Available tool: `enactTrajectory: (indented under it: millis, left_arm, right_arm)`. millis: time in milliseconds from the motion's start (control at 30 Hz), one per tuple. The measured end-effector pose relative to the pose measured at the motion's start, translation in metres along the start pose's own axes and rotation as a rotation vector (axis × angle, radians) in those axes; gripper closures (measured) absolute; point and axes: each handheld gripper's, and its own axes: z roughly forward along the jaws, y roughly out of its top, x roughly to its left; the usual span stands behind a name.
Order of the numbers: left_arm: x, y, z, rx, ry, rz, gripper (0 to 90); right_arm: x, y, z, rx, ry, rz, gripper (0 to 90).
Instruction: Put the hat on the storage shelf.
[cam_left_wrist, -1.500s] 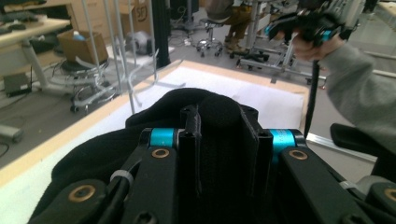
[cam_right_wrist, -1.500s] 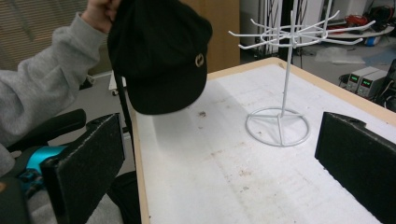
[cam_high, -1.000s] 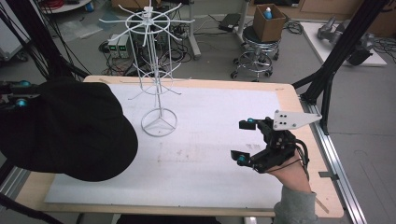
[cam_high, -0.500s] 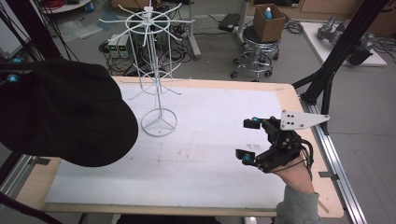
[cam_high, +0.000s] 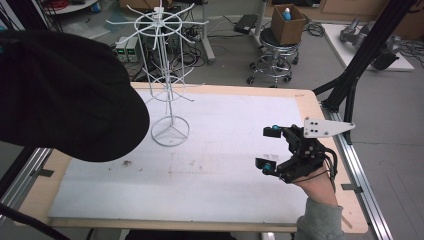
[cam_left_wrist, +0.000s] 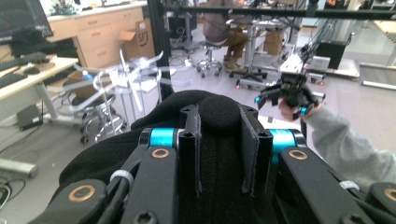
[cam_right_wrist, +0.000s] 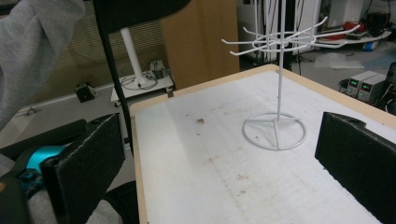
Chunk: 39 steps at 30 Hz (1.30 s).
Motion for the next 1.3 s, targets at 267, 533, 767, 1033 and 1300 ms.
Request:
enactTrajectory:
  millis: [267,533,767,1033,1300]
  left_arm:
    - [0.007,0.032,0.002,-0.001,-0.025,0.021,72.0]
    - [0.022,0.049,0.023,-0.019,-0.073,0.052,71.9]
    - [0.029,0.046,0.046,-0.002,-0.096,0.068,71.9]
    - [0.03,0.043,0.055,0.018,-0.097,0.073,71.8]
    - [0.032,0.029,0.058,0.047,-0.091,0.049,71.7]
  right_arm:
    - [0.004,0.002,-0.003,-0.01,-0.021,-0.016,0.8]
    - [0.005,0.001,-0.003,0.003,-0.032,-0.013,0.7]
    - [0.005,0.0,-0.004,0.005,-0.043,-0.007,0.7]
    - [0.006,-0.001,-0.006,0.001,-0.042,-0.005,0.7]
    - [0.006,-0.002,-0.008,-0.003,-0.04,-0.003,0.7]
